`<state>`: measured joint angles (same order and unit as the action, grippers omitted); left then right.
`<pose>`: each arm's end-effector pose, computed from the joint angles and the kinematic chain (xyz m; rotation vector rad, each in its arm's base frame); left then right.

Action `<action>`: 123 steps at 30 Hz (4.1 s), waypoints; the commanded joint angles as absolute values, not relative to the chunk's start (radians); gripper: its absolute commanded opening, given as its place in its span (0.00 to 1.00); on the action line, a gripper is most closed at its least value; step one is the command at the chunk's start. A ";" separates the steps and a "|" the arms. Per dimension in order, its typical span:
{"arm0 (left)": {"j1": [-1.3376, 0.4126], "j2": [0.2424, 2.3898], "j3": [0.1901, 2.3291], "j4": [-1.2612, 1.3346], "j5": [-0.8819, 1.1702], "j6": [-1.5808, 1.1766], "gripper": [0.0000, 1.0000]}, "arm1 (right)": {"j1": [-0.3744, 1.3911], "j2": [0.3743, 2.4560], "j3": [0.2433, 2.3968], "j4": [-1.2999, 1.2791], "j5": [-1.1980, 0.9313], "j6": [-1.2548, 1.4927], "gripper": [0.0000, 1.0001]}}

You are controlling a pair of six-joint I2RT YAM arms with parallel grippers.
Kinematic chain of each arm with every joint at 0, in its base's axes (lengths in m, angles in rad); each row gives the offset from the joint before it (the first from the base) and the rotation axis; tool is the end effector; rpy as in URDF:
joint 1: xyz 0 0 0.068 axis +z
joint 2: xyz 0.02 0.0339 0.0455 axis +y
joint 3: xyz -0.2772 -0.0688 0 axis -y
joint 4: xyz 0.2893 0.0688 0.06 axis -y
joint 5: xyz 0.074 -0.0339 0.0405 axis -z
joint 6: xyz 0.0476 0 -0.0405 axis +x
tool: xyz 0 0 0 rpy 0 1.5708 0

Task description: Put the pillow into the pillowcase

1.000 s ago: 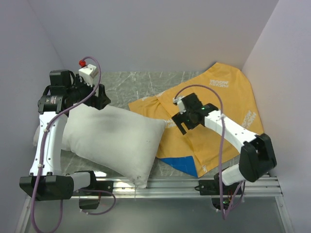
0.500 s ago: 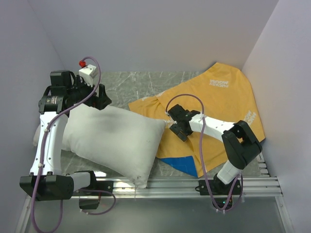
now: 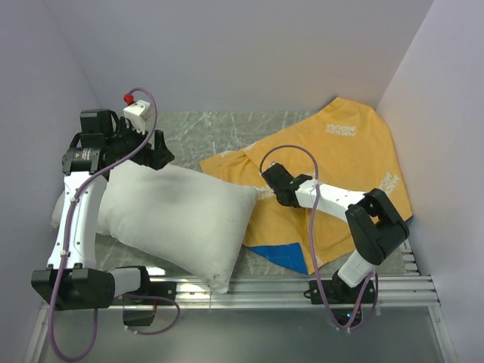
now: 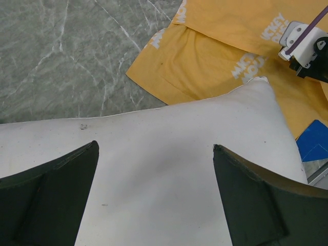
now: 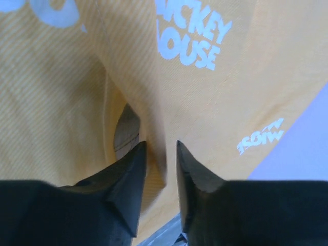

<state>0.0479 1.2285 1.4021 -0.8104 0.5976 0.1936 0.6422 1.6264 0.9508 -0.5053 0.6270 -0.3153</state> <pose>0.2936 -0.0127 0.4163 0.4785 2.0723 -0.5150 0.2902 0.1822 0.1521 -1.0363 2.3533 -0.7384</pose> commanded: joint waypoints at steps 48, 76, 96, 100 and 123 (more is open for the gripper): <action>-0.571 1.247 1.385 -1.077 0.672 1.043 0.00 | 0.315 1.365 1.241 -0.756 -0.334 -0.140 0.00; -0.719 1.661 1.514 -0.160 0.345 0.401 0.00 | 0.236 1.184 1.180 -0.741 -0.580 -0.137 0.00; -0.523 1.812 1.431 -0.059 0.095 -0.030 0.00 | 0.140 1.236 1.164 -0.726 -0.333 -0.213 0.00; -0.486 1.856 1.480 -0.126 0.068 -0.072 0.00 | 0.137 1.246 1.138 -0.741 -0.365 -0.247 0.00; -0.542 1.908 1.660 -0.244 0.010 -0.545 0.00 | 0.180 1.336 1.287 -0.853 -0.853 -0.181 0.00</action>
<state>-0.5831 1.9285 1.6093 -0.2588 0.1848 -0.4789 0.1768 1.3529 1.2236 -0.7662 -0.7479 -0.2222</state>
